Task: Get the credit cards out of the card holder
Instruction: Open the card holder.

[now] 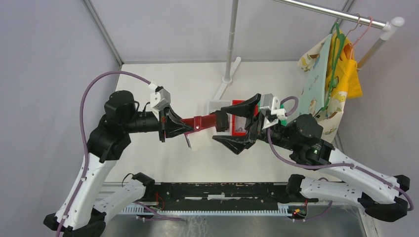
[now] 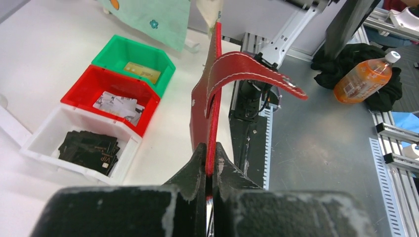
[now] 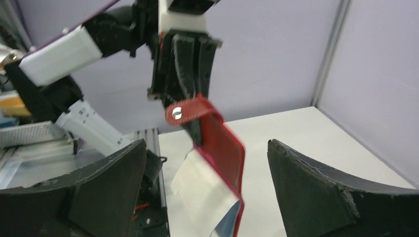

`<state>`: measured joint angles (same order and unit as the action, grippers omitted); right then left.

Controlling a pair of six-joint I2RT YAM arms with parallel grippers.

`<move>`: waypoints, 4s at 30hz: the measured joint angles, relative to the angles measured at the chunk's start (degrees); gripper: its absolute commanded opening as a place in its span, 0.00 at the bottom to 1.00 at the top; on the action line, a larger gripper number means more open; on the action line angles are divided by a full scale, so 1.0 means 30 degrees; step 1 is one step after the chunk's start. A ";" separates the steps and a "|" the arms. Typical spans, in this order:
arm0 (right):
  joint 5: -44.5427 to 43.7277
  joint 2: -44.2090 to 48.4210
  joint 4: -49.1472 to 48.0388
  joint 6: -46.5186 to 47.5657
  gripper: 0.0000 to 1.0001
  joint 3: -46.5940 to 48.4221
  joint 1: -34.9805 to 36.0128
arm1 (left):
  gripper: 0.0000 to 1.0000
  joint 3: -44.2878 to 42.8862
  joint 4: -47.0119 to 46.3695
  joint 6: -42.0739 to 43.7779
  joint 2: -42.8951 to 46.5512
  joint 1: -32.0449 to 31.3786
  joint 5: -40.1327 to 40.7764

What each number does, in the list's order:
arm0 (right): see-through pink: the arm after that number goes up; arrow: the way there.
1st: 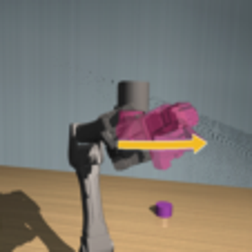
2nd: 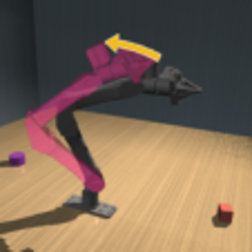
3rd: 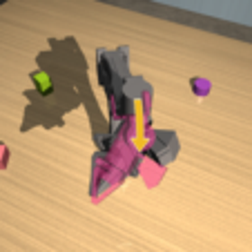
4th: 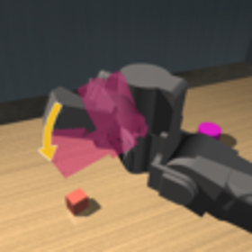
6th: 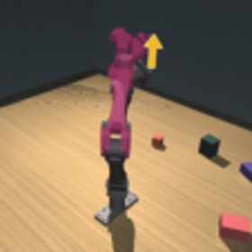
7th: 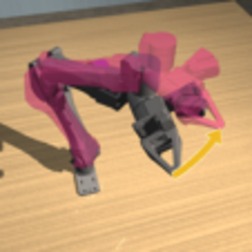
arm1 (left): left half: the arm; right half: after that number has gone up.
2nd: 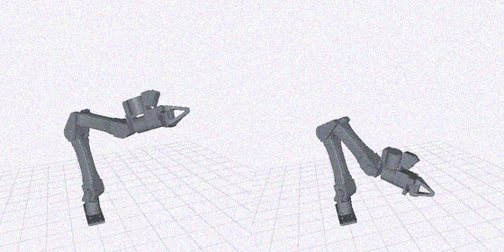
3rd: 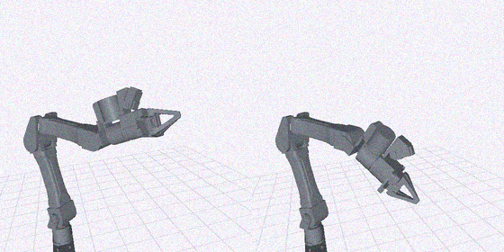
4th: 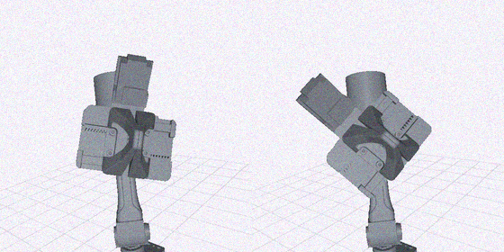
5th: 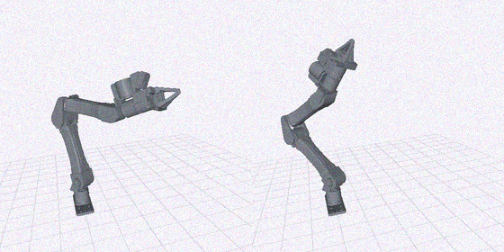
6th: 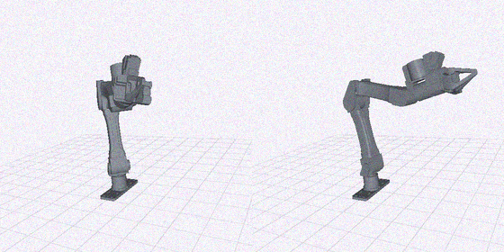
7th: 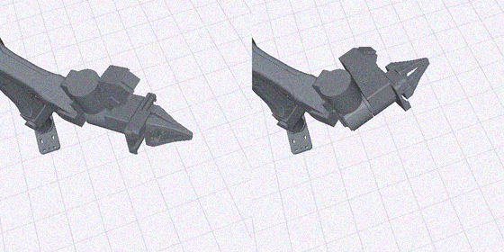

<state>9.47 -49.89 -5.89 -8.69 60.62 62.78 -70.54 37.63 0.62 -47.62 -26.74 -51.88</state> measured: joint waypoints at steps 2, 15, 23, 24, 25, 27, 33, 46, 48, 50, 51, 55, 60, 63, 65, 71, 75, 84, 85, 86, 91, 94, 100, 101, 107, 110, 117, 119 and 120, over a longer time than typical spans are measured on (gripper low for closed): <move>0.0838 0.0459 0.0007 0.0510 0.98 -0.0765 -0.0066 | 0.02 -0.0503 -0.0007 -0.0022 -0.0277 0.0000 -0.0423; 0.3993 0.0226 0.2171 0.2543 0.98 -0.1253 -0.0903 | 0.02 -0.2113 0.0066 -0.0889 -0.1013 0.0000 -0.1967; 0.5238 0.0692 0.3679 0.3993 0.96 -0.1982 -0.1843 | 0.02 -0.3432 0.0372 -0.1144 -0.1253 0.0000 -0.3206; 0.5428 0.0758 0.3738 0.4131 0.95 -0.2200 -0.1843 | 0.02 -0.3432 0.0430 -0.1166 -0.1253 0.0000 -0.3315; 0.5625 0.0772 0.3759 0.4299 0.95 -0.2433 -0.1843 | 0.02 -0.3432 0.0488 -0.1202 -0.1260 0.0000 -0.3424; 0.5814 0.0670 0.3781 0.4524 0.94 -0.2696 -0.1843 | 0.02 -0.3439 0.0561 -0.1319 -0.1333 0.0000 -0.3672; 0.6251 0.0240 0.3475 0.5013 0.84 -0.3009 -0.1851 | 0.02 -0.3548 0.0692 -0.1727 -0.1501 0.0000 -0.3934; 0.7577 0.0000 0.1217 0.5442 0.51 -0.3220 -0.1967 | 0.02 -0.4095 0.0860 -0.2171 -0.1508 0.0000 -0.4284; 0.7650 -0.0036 0.0991 0.5442 0.49 -0.3220 -0.1967 | 0.02 -0.4095 0.0860 -0.2361 -0.1508 0.0000 -0.4291; 0.7715 -0.0153 0.0678 0.5348 0.44 -0.3213 -0.1967 | 0.02 -0.4102 0.0867 -0.2550 -0.1515 0.0000 -0.4306; 0.7759 -0.0233 0.0474 0.5282 0.43 -0.3213 -0.1967 | 0.02 -0.4109 0.0860 -0.2586 -0.1530 0.0000 -0.4328; 0.7905 -0.0765 -0.0787 0.4619 0.38 -0.3169 -0.1967 | 0.02 -0.4109 0.0860 -0.2790 -0.1588 0.0000 -0.4415; 0.8204 -0.1508 -0.2506 0.3315 0.35 -0.2951 -0.1967 | 0.02 -0.4109 0.0860 -0.2900 -0.1632 0.0000 -0.4510; 0.8546 -0.1763 -0.3461 0.2339 0.33 -0.2710 -0.1967 | 0.02 -0.4109 0.0852 -0.2900 -0.1625 0.0000 -0.4707; 0.8786 -0.1785 -0.4109 0.1639 0.34 -0.2645 -0.1967 | 0.02 -0.4102 0.0852 -0.2900 -0.1625 0.0000 -0.4765; 0.9122 -0.1785 -0.6171 -0.0233 0.32 -0.2645 -0.1967 | 0.02 -0.3796 0.0867 -0.2900 -0.1632 0.0000 -0.4852; 0.9384 -0.1931 -0.7526 -0.1297 0.14 -0.2645 -0.1967 | 0.02 -0.3708 0.0860 -0.2900 -0.1632 0.0000 -0.4896; 0.9566 -0.2157 -0.8233 -0.2543 0.00 -0.2645 -0.2055 | 0.59 -0.3708 0.0838 -0.2885 -0.1617 0.0000 -0.4816; 0.9398 -0.2047 -0.8080 -0.2565 0.00 -0.2645 -0.2055 | 0.67 -0.3708 0.0838 -0.2798 -0.1603 0.0000 -0.4736; 0.9224 -0.1887 -0.7883 -0.2586 0.00 -0.2645 -0.2055 | 0.70 -0.3716 0.0867 -0.2710 -0.1588 0.0000 -0.4707; 0.8495 -0.1042 -0.7278 -0.2565 0.00 -0.2645 -0.2055 | 0.78 -0.4124 0.2346 -0.0998 -0.1348 0.0000 -0.3920; 0.8255 -0.0714 -0.7031 -0.2535 0.00 -0.2550 -0.2062 | 0.79 -0.4736 0.3548 0.0568 -0.1086 0.0000 -0.3803; 0.8371 -0.0911 -0.7169 -0.3337 0.00 -0.1814 -0.2062 | 0.71 -0.4911 0.4452 0.2492 -0.0204 0.0000 -0.3847; 0.8400 -0.1042 -0.7329 -0.3628 0.00 -0.1763 -0.2062 | 0.68 -0.4889 0.4313 0.2514 -0.0117 0.0000 -0.3781; 0.8495 -0.2164 -0.8021 -0.4954 0.00 -0.1749 -0.2062 | 0.51 -0.3672 0.1909 0.1392 0.0117 0.0000 -0.3206; 0.8480 -0.2667 -0.8327 -0.5508 0.00 -0.1749 -0.2062 | 0.37 -0.3191 0.1158 0.0532 -0.0058 0.0000 -0.3206; 0.8378 -0.3198 -0.9151 -0.6193 0.11 -0.1749 -0.2098 | 0.07 -0.2652 0.0102 -0.0772 -0.0117 0.0000 -0.2725; 0.8320 -0.3271 -0.9377 -0.6360 0.36 -0.1749 -0.2106 | 0.02 -0.2601 -0.0342 -0.1202 -0.0087 0.0000 -0.2557; 0.8320 -0.3279 -0.9486 -0.6462 0.49 -0.1749 -0.2120 | 0.02 -0.2579 -0.0539 -0.1435 -0.0073 0.0000 -0.2390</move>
<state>34.44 -59.72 -34.35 -28.08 55.37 56.42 -78.28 36.01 -3.68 -47.83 -26.74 -59.05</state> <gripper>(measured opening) 0.201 0.065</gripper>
